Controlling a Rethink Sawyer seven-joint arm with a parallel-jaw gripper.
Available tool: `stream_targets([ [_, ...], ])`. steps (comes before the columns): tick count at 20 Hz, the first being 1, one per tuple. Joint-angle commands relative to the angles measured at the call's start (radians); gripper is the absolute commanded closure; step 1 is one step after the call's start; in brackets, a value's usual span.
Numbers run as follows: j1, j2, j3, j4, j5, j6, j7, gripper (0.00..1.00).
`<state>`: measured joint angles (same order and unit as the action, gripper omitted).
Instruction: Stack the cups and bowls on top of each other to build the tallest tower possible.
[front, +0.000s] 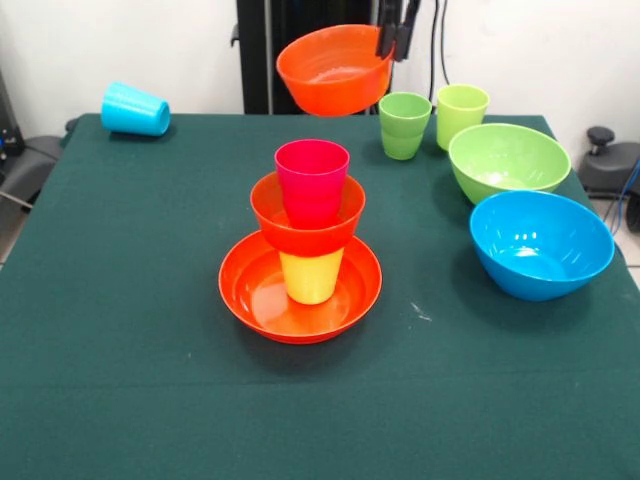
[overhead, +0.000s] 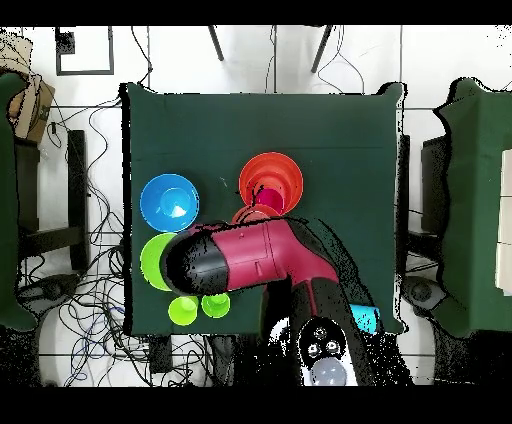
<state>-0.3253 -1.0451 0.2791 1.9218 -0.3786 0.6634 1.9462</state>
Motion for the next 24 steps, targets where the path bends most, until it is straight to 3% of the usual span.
stream_targets([
  [1, 0.022, 0.069, -0.069, -0.045, -0.082, -0.037, 0.124, 1.0],
  [15, 0.033, 0.0, -0.099, -0.046, -0.026, 0.035, 0.044, 1.0],
  [24, 0.04, -0.003, -0.097, -0.063, -0.014, 0.052, 0.042, 1.0],
])
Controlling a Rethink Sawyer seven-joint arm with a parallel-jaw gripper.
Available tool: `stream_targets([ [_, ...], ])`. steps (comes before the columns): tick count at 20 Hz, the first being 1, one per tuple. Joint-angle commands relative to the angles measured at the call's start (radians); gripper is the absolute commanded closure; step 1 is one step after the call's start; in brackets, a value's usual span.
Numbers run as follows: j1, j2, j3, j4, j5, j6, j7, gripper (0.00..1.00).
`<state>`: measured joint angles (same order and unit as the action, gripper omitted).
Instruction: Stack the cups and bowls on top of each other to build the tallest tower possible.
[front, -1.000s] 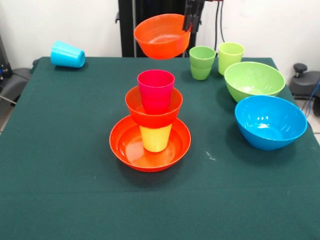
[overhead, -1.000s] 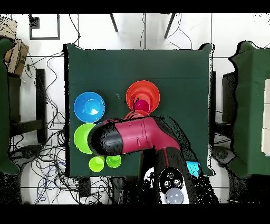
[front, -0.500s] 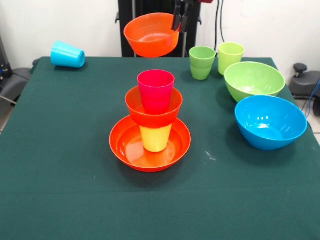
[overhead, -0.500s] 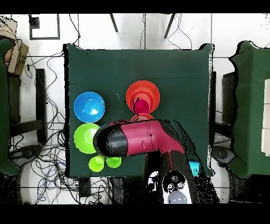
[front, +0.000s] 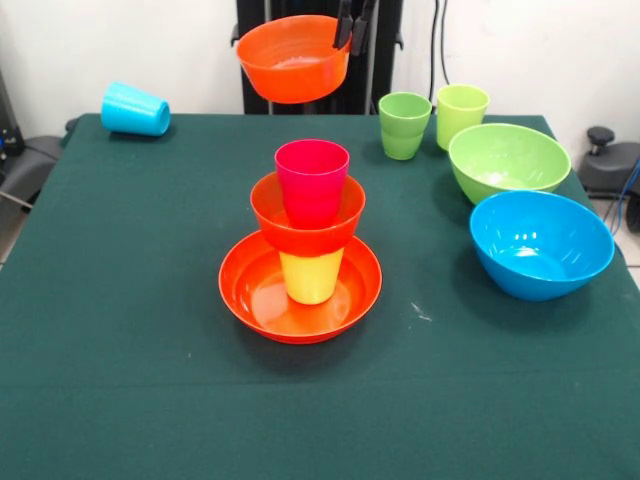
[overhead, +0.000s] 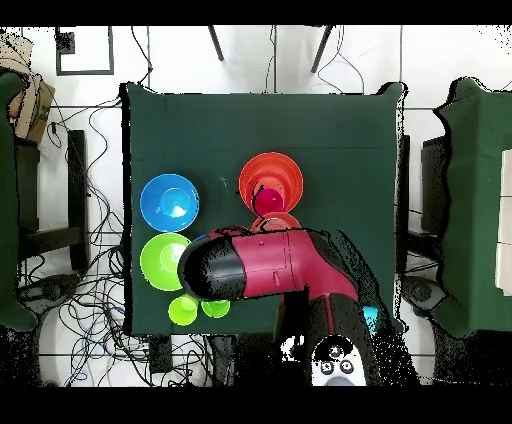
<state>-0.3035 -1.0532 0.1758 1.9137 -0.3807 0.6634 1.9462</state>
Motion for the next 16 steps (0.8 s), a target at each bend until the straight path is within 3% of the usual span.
stream_targets([
  [1, 0.018, 0.001, 0.007, -0.048, -0.008, 0.048, 0.042, 1.0],
  [16, 0.032, 0.031, -0.001, -0.093, -0.037, 0.035, 0.051, 1.0],
])
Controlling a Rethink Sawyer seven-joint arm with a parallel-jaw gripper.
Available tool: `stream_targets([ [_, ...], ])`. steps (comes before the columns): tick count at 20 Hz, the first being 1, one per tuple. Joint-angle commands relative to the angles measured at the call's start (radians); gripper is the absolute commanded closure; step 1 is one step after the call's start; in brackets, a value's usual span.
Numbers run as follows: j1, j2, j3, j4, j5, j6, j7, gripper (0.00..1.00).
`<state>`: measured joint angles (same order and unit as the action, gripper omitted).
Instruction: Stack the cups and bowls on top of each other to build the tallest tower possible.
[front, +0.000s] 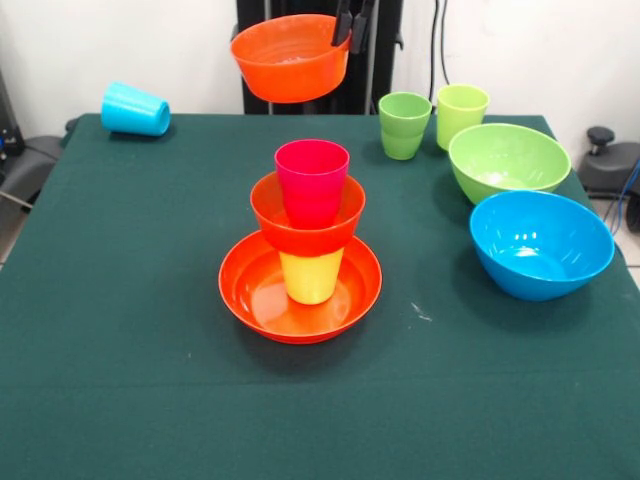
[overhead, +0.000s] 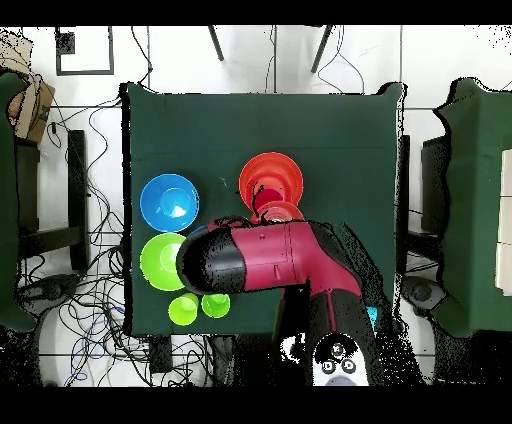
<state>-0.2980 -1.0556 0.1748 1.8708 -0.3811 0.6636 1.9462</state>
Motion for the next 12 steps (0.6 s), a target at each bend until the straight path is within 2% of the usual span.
stream_targets([
  [1, 0.029, 0.037, -0.002, -0.058, -0.039, 0.038, 0.053, 1.0],
  [12, 0.061, 0.074, -0.028, -0.107, -0.046, 0.034, 0.066, 1.0],
])
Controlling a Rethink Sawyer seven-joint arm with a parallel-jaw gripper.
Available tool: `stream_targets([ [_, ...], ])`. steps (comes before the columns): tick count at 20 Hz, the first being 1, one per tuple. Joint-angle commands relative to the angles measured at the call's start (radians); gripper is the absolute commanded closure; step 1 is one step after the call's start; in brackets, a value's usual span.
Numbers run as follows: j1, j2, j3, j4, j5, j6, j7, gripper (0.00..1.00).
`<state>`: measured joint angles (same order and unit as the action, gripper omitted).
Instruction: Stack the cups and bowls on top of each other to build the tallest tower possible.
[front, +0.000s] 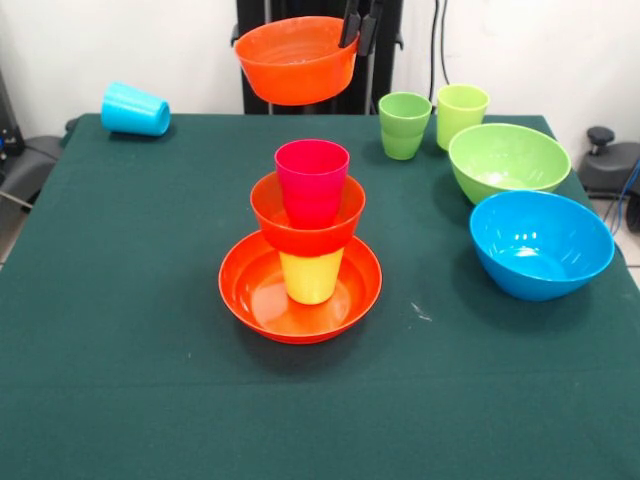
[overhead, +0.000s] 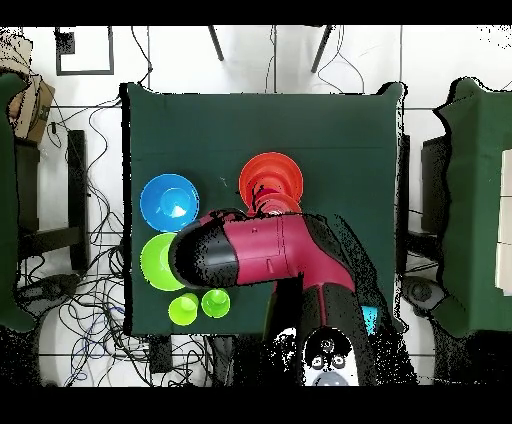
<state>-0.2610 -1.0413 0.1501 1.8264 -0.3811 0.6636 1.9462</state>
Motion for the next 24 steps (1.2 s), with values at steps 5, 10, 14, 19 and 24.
stream_targets([
  [5, 0.026, 0.065, -0.011, -0.073, -0.042, 0.033, 0.047, 1.0],
  [10, 0.041, 0.062, -0.017, -0.094, -0.034, 0.061, 0.045, 1.0],
  [14, 0.043, 0.077, -0.022, -0.082, -0.023, 0.045, 0.057, 1.0],
  [19, 0.052, 0.089, -0.033, -0.082, -0.024, 0.025, 0.068, 1.0],
  [24, 0.068, 0.076, -0.045, -0.078, -0.02, 0.035, 0.074, 1.0],
])
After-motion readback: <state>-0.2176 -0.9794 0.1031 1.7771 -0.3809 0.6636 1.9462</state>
